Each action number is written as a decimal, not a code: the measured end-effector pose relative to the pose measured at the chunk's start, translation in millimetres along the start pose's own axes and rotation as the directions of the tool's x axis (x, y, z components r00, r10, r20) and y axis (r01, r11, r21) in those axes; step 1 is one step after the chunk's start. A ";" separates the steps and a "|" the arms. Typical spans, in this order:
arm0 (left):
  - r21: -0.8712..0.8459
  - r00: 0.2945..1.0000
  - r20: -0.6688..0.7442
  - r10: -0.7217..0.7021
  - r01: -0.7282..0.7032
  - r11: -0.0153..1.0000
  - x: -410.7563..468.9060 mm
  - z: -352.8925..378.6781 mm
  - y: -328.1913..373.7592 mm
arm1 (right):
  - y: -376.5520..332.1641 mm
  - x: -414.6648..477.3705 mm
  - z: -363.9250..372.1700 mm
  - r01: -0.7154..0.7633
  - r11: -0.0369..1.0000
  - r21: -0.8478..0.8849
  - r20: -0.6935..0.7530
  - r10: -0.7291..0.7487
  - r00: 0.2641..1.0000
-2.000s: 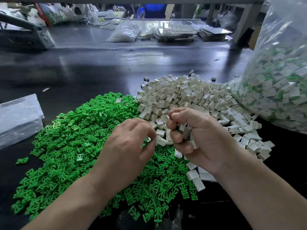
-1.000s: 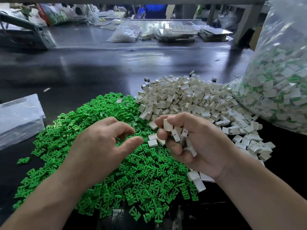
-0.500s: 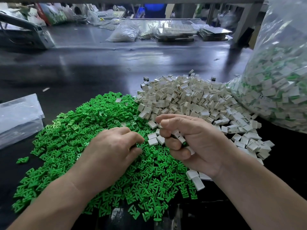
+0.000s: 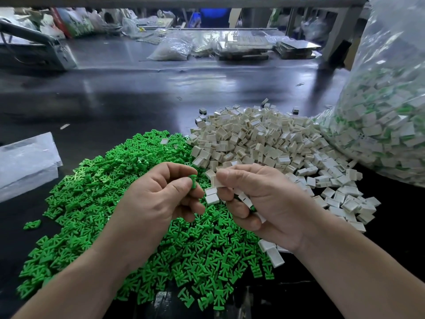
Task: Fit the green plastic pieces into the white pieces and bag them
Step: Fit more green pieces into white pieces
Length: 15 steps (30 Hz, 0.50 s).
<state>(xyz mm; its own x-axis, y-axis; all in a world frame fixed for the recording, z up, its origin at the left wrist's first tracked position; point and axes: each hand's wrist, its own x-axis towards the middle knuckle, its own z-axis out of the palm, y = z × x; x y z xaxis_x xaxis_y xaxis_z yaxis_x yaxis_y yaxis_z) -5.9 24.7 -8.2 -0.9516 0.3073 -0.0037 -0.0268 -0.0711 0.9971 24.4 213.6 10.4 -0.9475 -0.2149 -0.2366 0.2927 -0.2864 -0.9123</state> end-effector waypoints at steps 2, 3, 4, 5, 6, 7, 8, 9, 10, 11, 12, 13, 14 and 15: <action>-0.083 1.000 0.013 -0.009 0.010 0.996 0.9 0.4 0.8 | 0.7 0.6 -0.4 0.002 1.000 -0.017 -0.021 -0.002 1.000; -0.102 1.000 0.016 -0.004 0.005 0.995 0.9 0.2 1.2 | 0.8 0.6 -0.3 -0.001 1.000 -0.017 -0.029 0.000 1.000; -0.103 1.000 0.014 0.009 -0.007 0.995 1.2 -0.2 1.2 | 0.9 0.8 -0.3 -0.001 1.000 -0.018 -0.033 0.000 0.999; -0.097 1.000 0.010 0.025 -0.024 0.995 1.1 -0.7 1.5 | 1.0 0.9 -0.1 0.002 1.000 -0.027 -0.036 -0.003 0.999; -0.078 0.999 0.005 0.048 -0.048 0.996 1.0 -1.8 1.0 | 1.6 1.0 0.1 0.009 0.998 -0.055 -0.042 -0.012 0.999; -0.050 0.998 -0.007 0.066 -0.066 0.997 0.7 -2.4 1.1 | 2.0 0.8 0.6 0.019 0.995 -0.098 -0.049 -0.023 0.999; -0.018 0.997 -0.017 0.080 -0.080 0.997 0.4 -3.2 0.8 | 2.6 0.3 1.5 0.031 0.989 -0.142 -0.056 -0.040 0.998; -0.007 0.996 -0.020 0.081 -0.082 0.997 0.0 -2.9 0.7 | 3.4 -0.2 2.5 0.044 0.983 -0.180 -0.060 -0.055 0.997; -0.023 0.997 -0.015 0.080 -0.080 0.996 -0.4 -2.4 0.1 | 4.1 -0.6 3.5 0.057 0.976 -0.208 -0.060 -0.071 0.996; -0.058 0.997 -0.006 0.077 -0.078 0.995 -0.9 -1.0 0.4 | 4.7 -1.2 4.4 0.072 0.971 -0.229 -0.055 -0.087 0.995; -0.091 0.997 0.000 0.075 -0.075 0.993 -1.0 0.3 0.4 | 5.3 -1.3 5.0 0.091 0.965 -0.245 -0.046 -0.106 0.993; -0.116 0.998 0.001 0.069 -0.068 0.991 -1.3 1.8 0.5 | 5.6 -1.7 5.4 0.109 0.960 -0.258 -0.039 -0.123 0.992; -0.131 0.998 0.002 0.062 -0.062 0.990 -1.3 2.8 0.1 | 5.8 -1.8 5.4 0.123 0.955 -0.269 -0.035 -0.137 0.990; -0.137 0.998 0.005 0.057 -0.056 0.989 -1.6 3.4 0.1 | 5.7 -1.9 5.2 0.130 0.951 -0.281 -0.036 -0.145 0.989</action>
<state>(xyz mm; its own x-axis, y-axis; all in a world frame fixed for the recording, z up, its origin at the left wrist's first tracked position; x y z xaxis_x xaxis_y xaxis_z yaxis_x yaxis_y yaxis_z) -3.4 27.4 -7.8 -0.9500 0.3076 0.0537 -0.0154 -0.2177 0.9759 28.6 207.5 7.4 -0.9840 -0.1372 -0.1133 0.1196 -0.0380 -0.9921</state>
